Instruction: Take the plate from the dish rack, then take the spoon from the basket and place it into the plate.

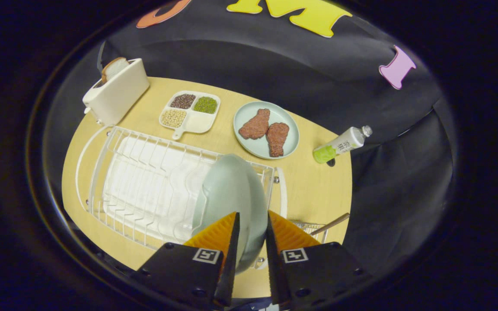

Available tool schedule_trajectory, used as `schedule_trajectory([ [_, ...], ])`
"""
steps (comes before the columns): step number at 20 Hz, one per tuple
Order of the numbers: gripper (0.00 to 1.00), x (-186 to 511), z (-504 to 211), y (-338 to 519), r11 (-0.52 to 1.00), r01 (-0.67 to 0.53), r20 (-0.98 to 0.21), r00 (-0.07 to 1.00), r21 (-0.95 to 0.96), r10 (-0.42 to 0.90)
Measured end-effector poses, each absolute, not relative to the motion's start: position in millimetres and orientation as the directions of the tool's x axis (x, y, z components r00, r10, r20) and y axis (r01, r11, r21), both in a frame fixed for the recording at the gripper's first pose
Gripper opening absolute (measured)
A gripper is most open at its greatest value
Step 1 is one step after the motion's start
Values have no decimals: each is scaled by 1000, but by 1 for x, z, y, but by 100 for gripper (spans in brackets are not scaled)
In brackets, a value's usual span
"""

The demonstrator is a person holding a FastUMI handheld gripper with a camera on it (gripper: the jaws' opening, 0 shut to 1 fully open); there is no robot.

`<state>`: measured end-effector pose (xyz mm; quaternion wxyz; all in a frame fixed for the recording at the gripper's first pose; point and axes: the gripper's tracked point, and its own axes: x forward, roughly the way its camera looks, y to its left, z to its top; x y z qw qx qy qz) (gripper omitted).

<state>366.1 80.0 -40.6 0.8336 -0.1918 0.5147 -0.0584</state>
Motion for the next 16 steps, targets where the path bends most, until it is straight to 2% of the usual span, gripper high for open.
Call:
schedule_trajectory([
  [2,31,365,-37,80,908,-77,-824,457,-412,-335],
  [6,23,360,-28,88,892,-23,-790,475,-452,-388],
  [10,22,353,-7,89,845,49,-709,520,-533,-477],
  [16,21,339,9,70,838,117,-671,546,-533,-503],
])
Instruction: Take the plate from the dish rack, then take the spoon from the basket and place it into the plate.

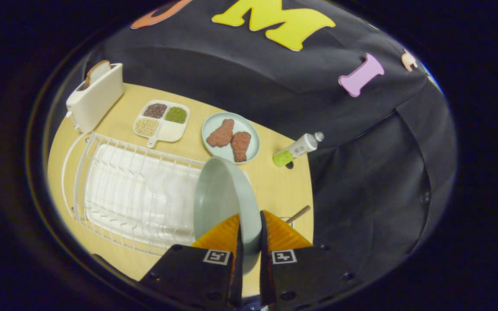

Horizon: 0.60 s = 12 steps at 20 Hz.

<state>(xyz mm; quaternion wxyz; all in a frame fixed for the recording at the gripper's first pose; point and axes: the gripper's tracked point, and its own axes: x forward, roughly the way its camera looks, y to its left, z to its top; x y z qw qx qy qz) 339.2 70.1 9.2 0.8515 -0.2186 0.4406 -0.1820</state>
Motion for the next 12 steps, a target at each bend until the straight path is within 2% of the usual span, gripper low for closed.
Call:
schedule_trajectory([
  [5,21,316,20,50,892,126,-679,605,-434,-416],
  [12,21,251,33,43,980,18,-677,721,-199,-150],
])
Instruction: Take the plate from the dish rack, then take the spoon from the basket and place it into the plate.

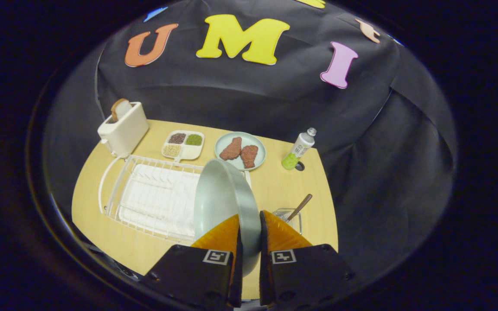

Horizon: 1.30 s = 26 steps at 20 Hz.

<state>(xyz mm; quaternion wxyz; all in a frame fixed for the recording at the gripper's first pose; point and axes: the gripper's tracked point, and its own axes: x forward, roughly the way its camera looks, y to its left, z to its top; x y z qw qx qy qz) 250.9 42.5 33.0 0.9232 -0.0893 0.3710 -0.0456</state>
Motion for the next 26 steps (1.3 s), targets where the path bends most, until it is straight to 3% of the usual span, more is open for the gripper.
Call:
schedule_trajectory([
  [11,21,145,-28,13,993,-115,-602,793,10,98],
  [23,21,118,-191,31,955,-150,-672,682,257,288],
  [26,21,126,-204,39,926,-146,-640,684,349,349],
])
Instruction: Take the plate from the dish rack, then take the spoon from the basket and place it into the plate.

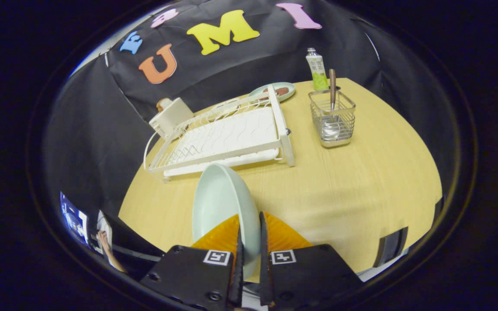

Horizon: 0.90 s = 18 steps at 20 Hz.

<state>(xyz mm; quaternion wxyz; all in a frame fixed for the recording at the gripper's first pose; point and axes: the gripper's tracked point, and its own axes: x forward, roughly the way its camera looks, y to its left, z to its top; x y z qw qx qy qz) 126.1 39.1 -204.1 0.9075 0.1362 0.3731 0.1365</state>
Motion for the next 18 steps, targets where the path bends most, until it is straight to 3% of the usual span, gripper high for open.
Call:
schedule_trajectory([
  [12,29,142,-243,30,896,-134,-592,708,422,385],
  [18,45,149,-255,9,968,-89,-613,760,233,217],
])
